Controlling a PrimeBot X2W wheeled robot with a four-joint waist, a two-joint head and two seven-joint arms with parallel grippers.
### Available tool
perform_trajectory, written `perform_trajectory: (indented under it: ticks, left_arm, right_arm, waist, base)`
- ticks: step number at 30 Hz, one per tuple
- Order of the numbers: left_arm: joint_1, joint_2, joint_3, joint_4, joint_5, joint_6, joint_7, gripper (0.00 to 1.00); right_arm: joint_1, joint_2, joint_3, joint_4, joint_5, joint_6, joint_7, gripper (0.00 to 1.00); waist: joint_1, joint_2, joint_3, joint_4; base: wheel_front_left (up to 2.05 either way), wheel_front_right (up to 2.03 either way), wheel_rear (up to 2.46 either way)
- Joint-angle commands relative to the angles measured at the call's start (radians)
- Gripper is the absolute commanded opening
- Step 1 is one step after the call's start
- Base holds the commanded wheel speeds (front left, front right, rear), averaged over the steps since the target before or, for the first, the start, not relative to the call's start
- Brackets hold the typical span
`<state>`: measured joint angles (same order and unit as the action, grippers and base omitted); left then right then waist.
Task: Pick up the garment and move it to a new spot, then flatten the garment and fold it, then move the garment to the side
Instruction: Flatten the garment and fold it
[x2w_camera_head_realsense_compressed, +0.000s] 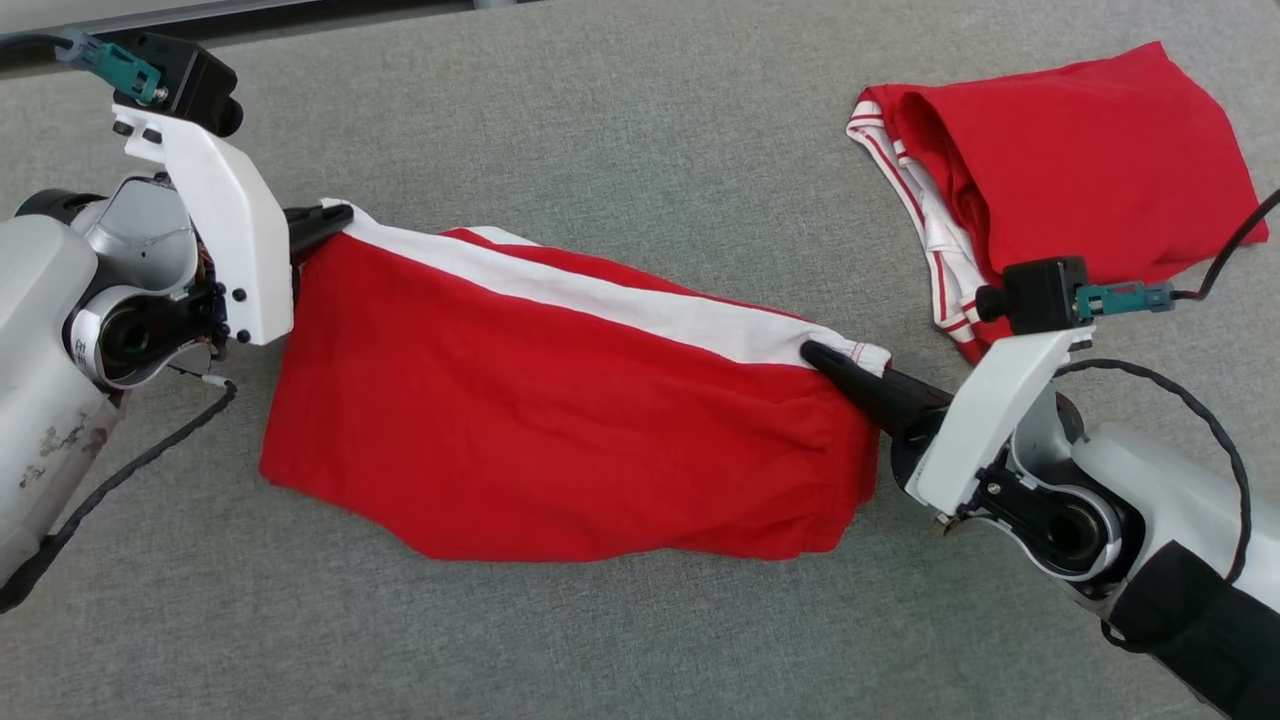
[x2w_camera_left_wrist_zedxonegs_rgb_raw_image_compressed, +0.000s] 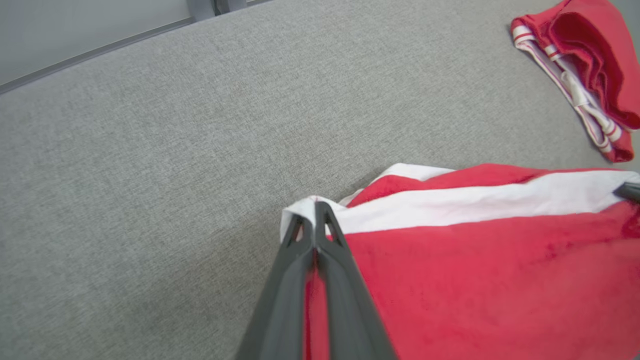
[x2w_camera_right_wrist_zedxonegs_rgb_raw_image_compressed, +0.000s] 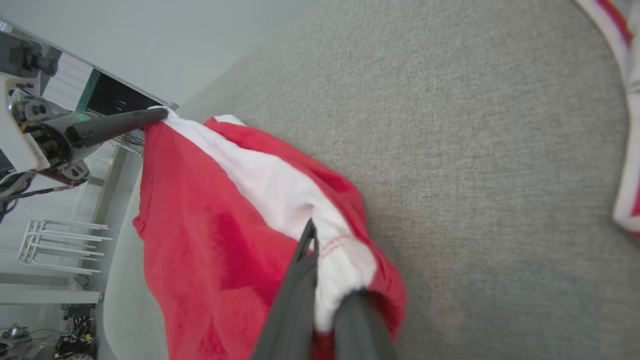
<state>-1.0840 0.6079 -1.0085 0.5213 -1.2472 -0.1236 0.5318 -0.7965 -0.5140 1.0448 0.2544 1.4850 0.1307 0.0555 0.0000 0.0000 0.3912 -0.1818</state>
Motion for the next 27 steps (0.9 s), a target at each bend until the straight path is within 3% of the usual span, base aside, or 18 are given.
perform_trajectory:
  ticks: [1,6,7,8,9,10,11,12,27]
  left_arm:
    - [-0.019,-0.008,-0.003,0.015,0.005,-0.007,-0.010,0.00]
    - [-0.032,-0.030,-0.022,0.024,-0.025,-0.009,-0.030,0.00]
    - [-0.031,-0.029,-0.028,0.024,-0.026,-0.009,-0.039,0.24]
    - [-0.031,-0.029,-0.028,0.024,-0.026,-0.009,-0.039,0.24]
    - [-0.028,-0.030,-0.035,0.023,-0.027,-0.009,-0.050,0.70]
    - [-0.020,-0.030,-0.037,0.025,-0.036,-0.009,-0.060,1.00]
    - [-0.011,-0.029,-0.040,0.027,-0.045,-0.009,-0.067,1.00]
    - [-0.003,-0.026,-0.042,0.028,-0.056,-0.009,-0.071,1.00]
    - [0.161,0.118,-0.111,-0.035,-0.217,-0.009,-0.007,1.00]
  right_arm:
    - [-0.012,0.007,-0.002,0.008,-0.009,0.000,-0.006,0.00]
    - [-0.025,0.031,0.002,0.027,-0.018,0.000,0.000,0.00]
    - [-0.027,0.036,0.004,0.034,-0.018,0.000,0.002,0.00]
    - [-0.027,0.036,0.004,0.034,-0.018,0.000,0.002,0.00]
    - [-0.027,0.041,0.006,0.040,-0.020,0.000,0.003,0.05]
    - [-0.026,0.046,0.008,0.046,-0.020,0.000,0.006,0.42]
    - [-0.025,0.050,0.009,0.052,-0.018,0.000,0.008,0.93]
    - [-0.021,0.051,0.010,0.057,-0.015,0.000,0.011,1.00]
    - [0.088,-0.070,-0.028,0.014,0.014,0.000,-0.027,1.00]
  waist:
    - [0.0000,0.0000,0.007,-0.005]
    - [0.0000,0.0000,0.008,-0.003]
    - [0.0000,0.0000,0.004,-0.003]
    - [0.0000,0.0000,0.004,-0.003]
    - [0.0000,0.0000,-0.002,-0.002]
    - [0.0000,0.0000,-0.009,-0.001]
    - [0.0000,0.0000,-0.018,0.000]
    - [0.0000,0.0000,-0.028,0.001]
    - [0.0000,0.0000,-0.167,-0.018]
  base:
    - [0.00,0.00,0.00]
    - [0.00,0.00,0.00]
    - [0.00,0.00,0.00]
    - [0.00,0.00,0.00]
    - [0.00,0.00,0.00]
    - [0.00,0.00,0.00]
    - [0.00,0.00,0.00]
    - [0.00,0.00,0.00]
    - [0.00,0.00,0.00]
